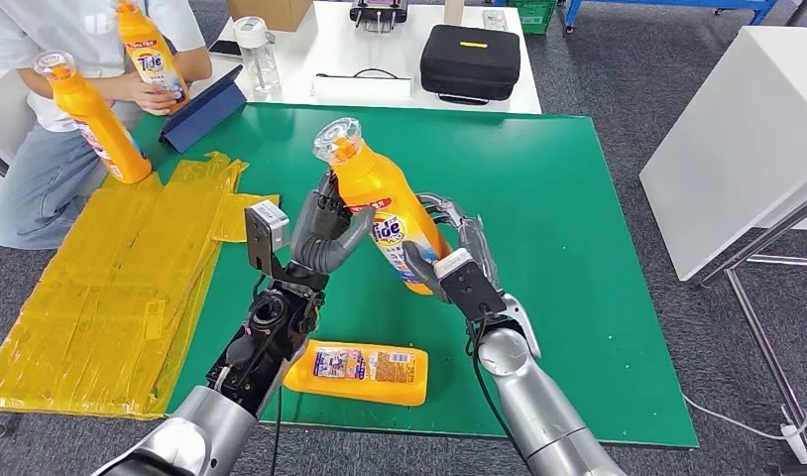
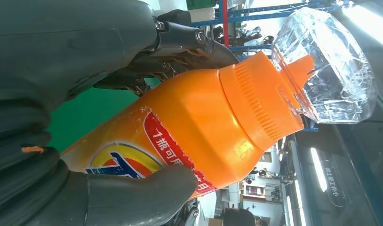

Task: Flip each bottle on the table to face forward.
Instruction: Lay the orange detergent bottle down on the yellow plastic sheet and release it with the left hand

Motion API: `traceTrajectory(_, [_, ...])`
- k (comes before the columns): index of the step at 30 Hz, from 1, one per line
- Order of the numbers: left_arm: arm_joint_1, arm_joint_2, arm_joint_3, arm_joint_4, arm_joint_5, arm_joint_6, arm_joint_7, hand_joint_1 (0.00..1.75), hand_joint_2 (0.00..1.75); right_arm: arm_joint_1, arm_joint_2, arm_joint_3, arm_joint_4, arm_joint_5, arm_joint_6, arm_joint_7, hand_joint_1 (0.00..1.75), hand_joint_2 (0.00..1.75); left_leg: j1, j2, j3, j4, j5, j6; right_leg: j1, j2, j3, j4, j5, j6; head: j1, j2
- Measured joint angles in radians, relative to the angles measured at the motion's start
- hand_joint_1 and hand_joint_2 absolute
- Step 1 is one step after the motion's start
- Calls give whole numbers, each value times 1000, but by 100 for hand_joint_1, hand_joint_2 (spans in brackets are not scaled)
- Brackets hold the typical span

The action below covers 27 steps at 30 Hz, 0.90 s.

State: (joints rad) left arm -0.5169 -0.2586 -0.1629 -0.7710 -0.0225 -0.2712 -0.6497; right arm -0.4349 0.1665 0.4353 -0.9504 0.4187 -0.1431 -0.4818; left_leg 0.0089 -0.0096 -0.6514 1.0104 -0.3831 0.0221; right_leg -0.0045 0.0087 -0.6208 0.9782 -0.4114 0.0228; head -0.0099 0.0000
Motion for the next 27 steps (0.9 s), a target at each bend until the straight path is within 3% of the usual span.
traceTrajectory(7, [0,0,0,0,0,0,0,175,175,3,0,-1,-5,0,0,1,175,175,0,0,0,0,0,0,0,0,0,0,0,0,0,0])
traceTrajectory(11, [0,-2,0,0,1,4,5,175,175,10,0,-7,-16,16,-6,14,0,175,0,0,0,0,0,0,0,0,0,0,0,0,0,0])
traceTrajectory(18, [0,-8,1,0,3,43,13,175,175,41,-2,-32,-74,60,-65,36,0,175,0,0,0,0,0,0,0,0,0,0,0,0,0,0])
traceTrajectory(27, [0,-2,43,0,29,134,16,175,175,88,-17,-38,-200,62,-74,20,0,175,0,0,0,0,0,0,0,0,0,0,0,0,0,0])
